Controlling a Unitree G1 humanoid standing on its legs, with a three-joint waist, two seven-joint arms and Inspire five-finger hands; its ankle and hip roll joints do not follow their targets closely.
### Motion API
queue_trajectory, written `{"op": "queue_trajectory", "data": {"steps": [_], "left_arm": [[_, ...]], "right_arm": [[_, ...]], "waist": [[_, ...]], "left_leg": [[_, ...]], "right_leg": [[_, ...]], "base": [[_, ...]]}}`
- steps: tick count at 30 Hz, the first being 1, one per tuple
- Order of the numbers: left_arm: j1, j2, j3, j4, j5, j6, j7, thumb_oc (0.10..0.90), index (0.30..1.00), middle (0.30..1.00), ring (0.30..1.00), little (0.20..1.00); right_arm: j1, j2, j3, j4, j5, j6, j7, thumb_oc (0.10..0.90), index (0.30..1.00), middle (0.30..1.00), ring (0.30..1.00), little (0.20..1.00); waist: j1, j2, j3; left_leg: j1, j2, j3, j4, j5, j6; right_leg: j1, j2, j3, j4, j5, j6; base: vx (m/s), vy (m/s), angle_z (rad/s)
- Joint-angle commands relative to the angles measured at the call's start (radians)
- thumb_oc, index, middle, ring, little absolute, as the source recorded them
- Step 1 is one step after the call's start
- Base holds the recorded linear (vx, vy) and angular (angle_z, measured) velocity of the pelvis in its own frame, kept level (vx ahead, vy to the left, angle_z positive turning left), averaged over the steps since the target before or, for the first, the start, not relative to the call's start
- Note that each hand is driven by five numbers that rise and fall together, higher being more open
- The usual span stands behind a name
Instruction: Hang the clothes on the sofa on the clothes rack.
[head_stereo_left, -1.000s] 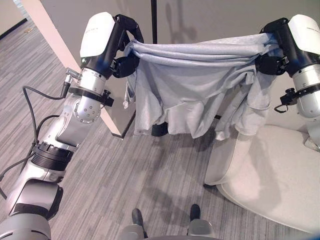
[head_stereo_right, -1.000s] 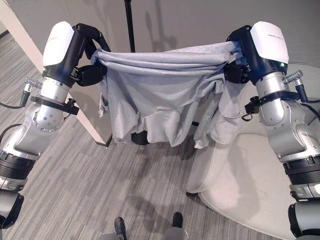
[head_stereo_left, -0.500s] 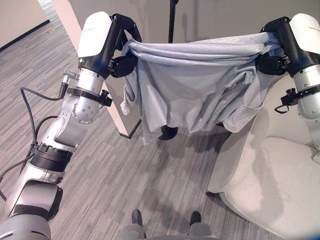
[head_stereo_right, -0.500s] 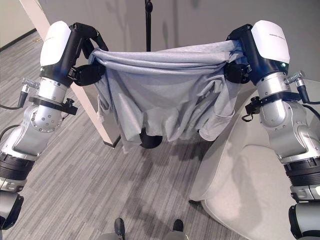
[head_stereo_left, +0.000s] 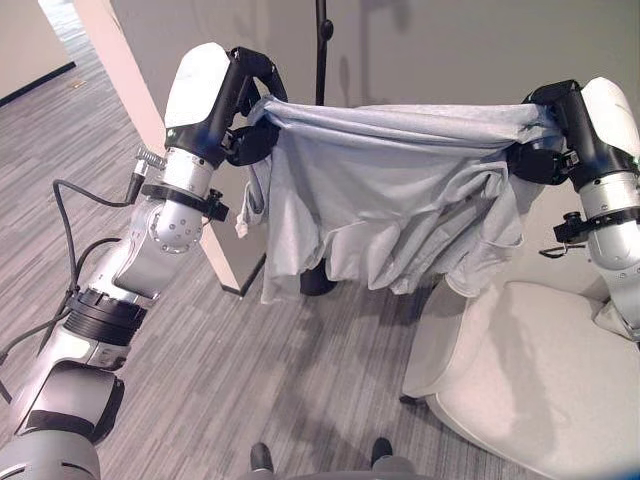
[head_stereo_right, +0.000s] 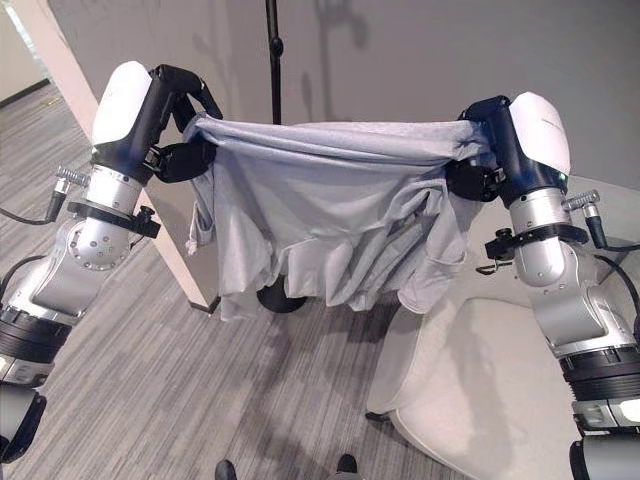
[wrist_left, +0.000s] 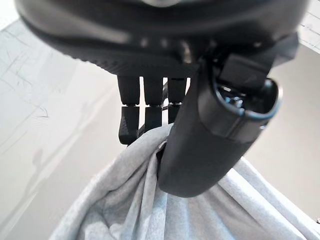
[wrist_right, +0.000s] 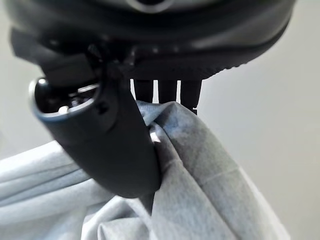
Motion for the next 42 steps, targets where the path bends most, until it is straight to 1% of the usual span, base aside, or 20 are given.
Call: {"op": "queue_trajectory", "data": {"steps": [1, 3, 6, 9, 10, 11, 13, 16, 17, 19, 21, 22, 27, 28, 29, 31, 34, 36, 39, 42], "left_arm": [[-0.116, 0.06, 0.127, 0.063, -0.046, -0.006, 0.09, 0.4, 0.3, 0.3, 0.3, 0.3], [-0.118, 0.073, 0.14, 0.061, -0.046, -0.005, 0.096, 0.4, 0.3, 0.3, 0.3, 0.3], [-0.123, 0.084, 0.156, 0.054, -0.061, -0.01, 0.102, 0.4, 0.3, 0.3, 0.3, 0.3], [-0.126, 0.097, 0.164, 0.048, -0.081, -0.008, 0.113, 0.4, 0.3, 0.3, 0.3, 0.3], [-0.13, 0.101, 0.163, 0.049, -0.087, -0.007, 0.119, 0.4, 0.3, 0.3, 0.3, 0.3], [-0.124, 0.105, 0.172, 0.049, -0.096, -0.003, 0.125, 0.4, 0.3, 0.3, 0.3, 0.3], [-0.118, 0.106, 0.173, 0.045, -0.095, -0.001, 0.125, 0.4, 0.3, 0.3, 0.3, 0.3], [-0.116, 0.109, 0.164, 0.041, -0.092, 0.002, 0.133, 0.4, 0.3, 0.3, 0.3, 0.3], [-0.115, 0.112, 0.161, 0.039, -0.09, 0.001, 0.135, 0.4, 0.3, 0.3, 0.3, 0.3], [-0.113, 0.116, 0.162, 0.037, -0.093, 0.002, 0.136, 0.4, 0.3, 0.3, 0.3, 0.3], [-0.089, 0.117, 0.18, 0.026, -0.083, 0.004, 0.138, 0.4, 0.3, 0.3, 0.3, 0.3], [-0.1, 0.111, 0.16, 0.034, -0.083, 0.006, 0.145, 0.4, 0.3, 0.3, 0.3, 0.3], [-0.142, 0.121, 0.152, 0.037, -0.07, 0.017, 0.162, 0.4, 0.3, 0.3, 0.3, 0.3], [-0.143, 0.121, 0.152, 0.037, -0.07, 0.017, 0.162, 0.4, 0.3, 0.3, 0.3, 0.3], [-0.163, 0.132, 0.145, 0.036, -0.068, 0.019, 0.167, 0.4, 0.3, 0.3, 0.3, 0.3], [-0.182, 0.146, 0.143, 0.035, -0.067, 0.023, 0.169, 0.4, 0.3, 0.3, 0.3, 0.3], [-0.198, 0.159, 0.15, 0.022, -0.066, 0.017, 0.17, 0.4, 0.3, 0.3, 0.3, 0.3], [-0.186, 0.16, 0.168, 0.012, -0.062, 0.004, 0.169, 0.4, 0.3, 0.3, 0.3, 0.3], [-0.161, 0.166, 0.188, 0.003, -0.04, -0.009, 0.183, 0.4, 0.3, 0.3, 0.3, 0.3], [-0.147, 0.135, 0.213, 0.018, -0.044, -0.01, 0.185, 0.4, 0.3, 0.3, 0.3, 0.3]], "right_arm": [[-0.136, -0.071, -0.091, 0.004, -0.018, 0.009, -0.077, 0.4, 0.3, 0.3, 0.3, 0.3], [-0.184, -0.087, -0.072, -0.015, -0.029, 0.006, -0.081, 0.4, 0.3, 0.3, 0.3, 0.3], [-0.234, -0.113, -0.059, -0.022, -0.018, 0.001, -0.087, 0.4, 0.3, 0.3, 0.3, 0.3], [-0.291, -0.145, -0.035, -0.025, -0.006, 0.006, -0.091, 0.4, 0.3, 0.3, 0.3, 0.3], [-0.301, -0.147, -0.027, -0.018, -0.002, 0.01, -0.099, 0.4, 0.3, 0.3, 0.3, 0.3], [-0.296, -0.156, -0.032, -0.02, 0.005, 0.015, -0.093, 0.4, 0.3, 0.3, 0.3, 0.3], [-0.295, -0.163, -0.033, -0.022, 0.01, 0.012, -0.098, 0.4, 0.3, 0.3, 0.3, 0.3], [-0.333, -0.176, -0.001, -0.006, 0.013, 0.011, -0.12, 0.4, 0.3, 0.3, 0.3, 0.3], [-0.342, -0.177, 0.005, -0.004, 0.011, 0.01, -0.127, 0.4, 0.3, 0.3, 0.3, 0.3], [-0.376, -0.168, 0.044, 0.007, 0.009, 0.012, -0.125, 0.4, 0.3, 0.3, 0.3, 0.3], [-0.445, -0.139, 0.084, -0.002, -0.005, 0.019, -0.124, 0.4, 0.3, 0.3, 0.3, 0.3], [-0.494, -0.127, 0.138, 0.003, -0.023, 0.026, -0.123, 0.4, 0.3, 0.3, 0.3, 0.3], [-0.545, -0.124, 0.157, -0.002, -0.03, 0.028, -0.132, 0.4, 0.3, 0.3, 0.3, 0.3], [-0.544, -0.124, 0.156, -0.003, -0.03, 0.028, -0.132, 0.4, 0.3, 0.3, 0.3, 0.3], [-0.54, -0.12, 0.145, -0.008, -0.031, 0.026, -0.143, 0.4, 0.3, 0.3, 0.3, 0.3], [-0.542, -0.125, 0.142, -0.008, -0.035, 0.029, -0.141, 0.4, 0.3, 0.3, 0.3, 0.3], [-0.562, -0.13, 0.143, -0.02, -0.033, 0.028, -0.139, 0.4, 0.3, 0.3, 0.3, 0.3], [-0.571, -0.137, 0.137, -0.027, -0.024, 0.023, -0.141, 0.4, 0.3, 0.3, 0.3, 0.3], [-0.543, -0.167, 0.123, -0.014, -0.026, 0.03, -0.154, 0.4, 0.3, 0.3, 0.3, 0.3], [-0.516, -0.175, 0.106, -0.012, 0.004, 0.025, -0.148, 0.4, 0.3, 0.3, 0.3, 0.3]], "waist": [[0.02, -0.013, -0.044], [0.025, -0.019, -0.038], [0.031, -0.04, -0.01], [0.06, -0.068, 0.027], [0.064, -0.08, 0.039], [0.071, -0.087, 0.038], [0.081, -0.089, 0.033], [0.102, -0.078, 0.018], [0.107, -0.079, 0.023], [0.105, -0.068, 0.002], [0.115, -0.039, -0.057], [0.12, -0.036, -0.067], [0.095, -0.03, -0.041], [0.096, -0.031, -0.041], [0.079, -0.017, -0.028], [0.077, -0.014, -0.023], [0.076, 0.002, -0.008], [0.072, 0.009, -0.005], [0.05, -0.005, -0.001], [0.072, -0.027, -0.027]], "left_leg": [[0.169, -0.003, 0.154, 0.004, -0.21, -0.011], [0.188, 0.004, 0.164, 0.027, -0.202, -0.022], [0.098, 0.065, 0.148, 0.279, -0.188, -0.059], [-0.034, 0.103, 0.044, 0.568, -0.091, -0.073], [-0.112, 0.113, 0.017, 0.643, -0.088, -0.073], [-0.151, 0.103, 0.038, 0.524, -0.138, -0.042], [-0.157, 0.088, 0.051, 0.439, -0.143, -0.034], [-0.182, 0.068, 0.085, 0.056, -0.042, -0.054], [-0.226, 0.08, 0.109, 0.015, -0.028, -0.054], [-0.22, 0.087, 0.15, 0.004, -0.053, -0.055], [-0.146, 0.057, 0.181, 0.004, -0.005, -0.04], [-0.08, 0.011, 0.207, 0.004, -0.021, -0.006], [0.01, -0.077, 0.22, 0.004, -0.116, 0.073], [0.009, -0.079, 0.221, 0.004, -0.116, 0.074], [0.038, -0.081, 0.215, 0.004, -0.143, 0.087], [0.046, -0.079, 0.214, 0.004, -0.157, 0.088], [0.062, -0.058, 0.211, 0.004, -0.174, 0.075], [0.077, -0.049, 0.198, 0.004, -0.182, 0.056], [0.085, -0.046, 0.18, 0.004, -0.177, 0.039], [0.106, -0.046, 0.183, 0.004, -0.171, 0.028]], "right_leg": [[0.027, 0.074, -0.035, 0.006, -0.104, -0.023], [0.035, 0.083, -0.026, 0.006, -0.117, -0.035], [0.051, 0.097, -0.023, 0.006, -0.147, -0.071], [0.082, 0.118, 0.002, 0.006, -0.178, -0.122], [0.092, 0.124, -0.001, 0.006, -0.187, -0.132], [0.11, 0.124, 0.002, 0.006, -0.198, -0.118], [0.12, 0.118, 0.007, 0.006, -0.206, -0.104], [0.159, 0.112, 0.014, 0.006, -0.25, -0.083], [0.18, 0.113, 0.006, 0.006, -0.254, -0.082], [0.199, 0.118, 0.017, 0.006, -0.265, -0.067], [0.244, 0.092, 0.04, 0.031, -0.275, -0.035], [0.218, 0.028, 0.044, 0.213, -0.233, -0.007], [0.085, -0.098, 0.045, 0.631, -0.039, 0.054], [0.083, -0.1, 0.046, 0.634, -0.04, 0.055], [0.018, -0.127, 0.037, 0.73, -0.022, 0.054], [-0.021, -0.155, 0.03, 0.749, -0.048, 0.046], [-0.094, -0.188, -0.033, 0.635, -0.13, 0.012], [-0.124, -0.153, -0.046, 0.425, -0.157, 0.002], [-0.104, -0.061, 0.023, 0.096, -0.065, 0.037], [-0.055, -0.03, 0.026, 0.006, -0.022, 0.037]], "base": [[0.07, -0.177, -0.04], [0.04, -0.17, -0.11], [0.0, -0.194, -0.14], [0.05, -0.235, -0.16], [0.16, -0.206, -0.08], [0.15, -0.121, 0.23], [0.22, 0.025, 0.51], [0.31, 0.067, 0.09], [0.37, 0.001, 0.65], [0.48, 0.064, 0.32], [0.82, 0.236, -0.98], [0.7, 0.282, -1.59], [0.29, 0.207, -0.41], [0.16, 0.126, 0.21], [0.11, 0.061, 0.24], [0.12, 0.02, 0.32], [0.11, -0.085, 0.16], [0.15, -0.222, -0.11], [0.13, -0.249, -0.24], [0.16, -0.208, 0.23]]}}
